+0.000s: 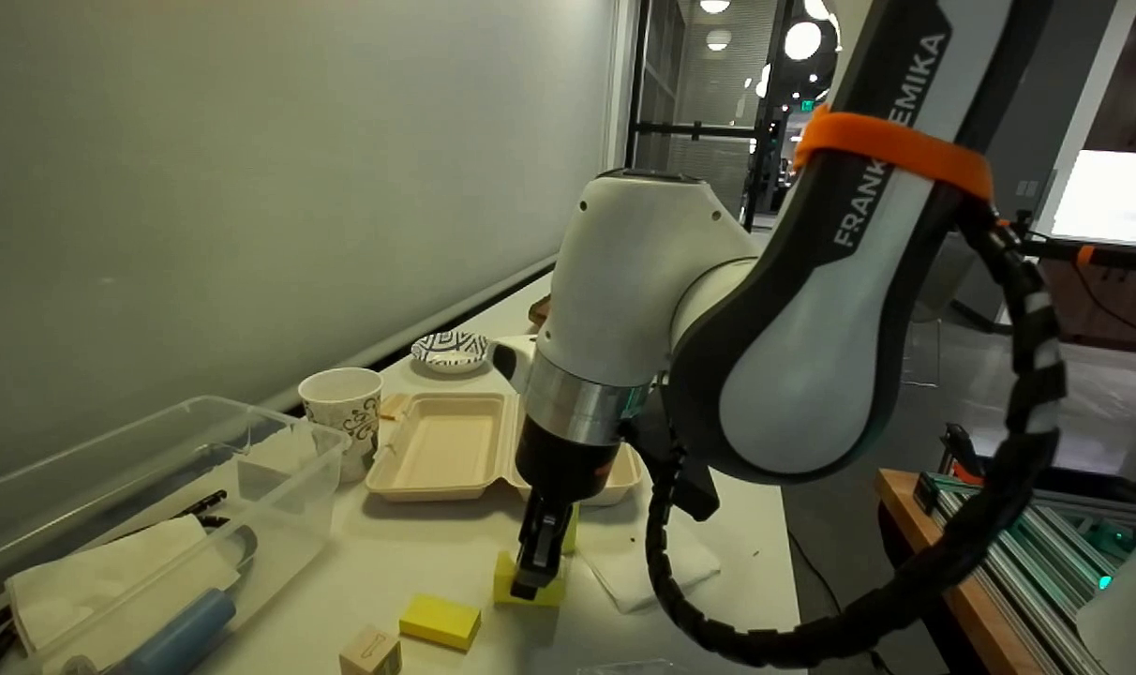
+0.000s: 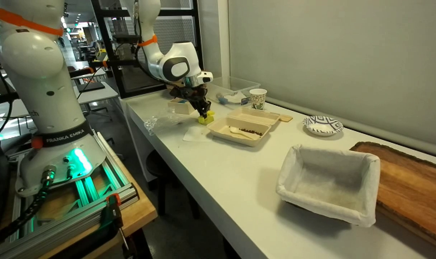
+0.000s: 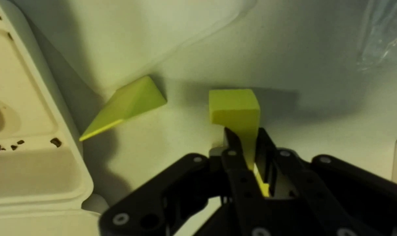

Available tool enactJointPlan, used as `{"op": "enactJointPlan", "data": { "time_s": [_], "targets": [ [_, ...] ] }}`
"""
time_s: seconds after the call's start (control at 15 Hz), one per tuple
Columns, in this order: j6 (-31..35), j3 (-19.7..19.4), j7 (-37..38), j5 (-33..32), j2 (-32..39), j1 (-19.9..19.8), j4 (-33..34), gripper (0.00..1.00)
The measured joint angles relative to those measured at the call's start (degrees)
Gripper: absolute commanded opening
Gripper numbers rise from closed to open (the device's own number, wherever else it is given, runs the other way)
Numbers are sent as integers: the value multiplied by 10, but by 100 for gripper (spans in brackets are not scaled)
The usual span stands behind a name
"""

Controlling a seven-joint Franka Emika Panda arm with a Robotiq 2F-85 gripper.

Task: Pile up the yellow blocks on the let

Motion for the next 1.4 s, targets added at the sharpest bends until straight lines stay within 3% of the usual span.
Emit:
{"op": "enactJointPlan", "data": {
  "time_s": [0.27, 0.73, 1.4],
  "targets": [
    [0, 0, 12, -1, -4, 9, 21, 4],
    [0, 49, 48, 3, 8, -1, 69, 4],
    [-1, 31, 112, 11, 49, 1, 102, 4]
  ]
}}
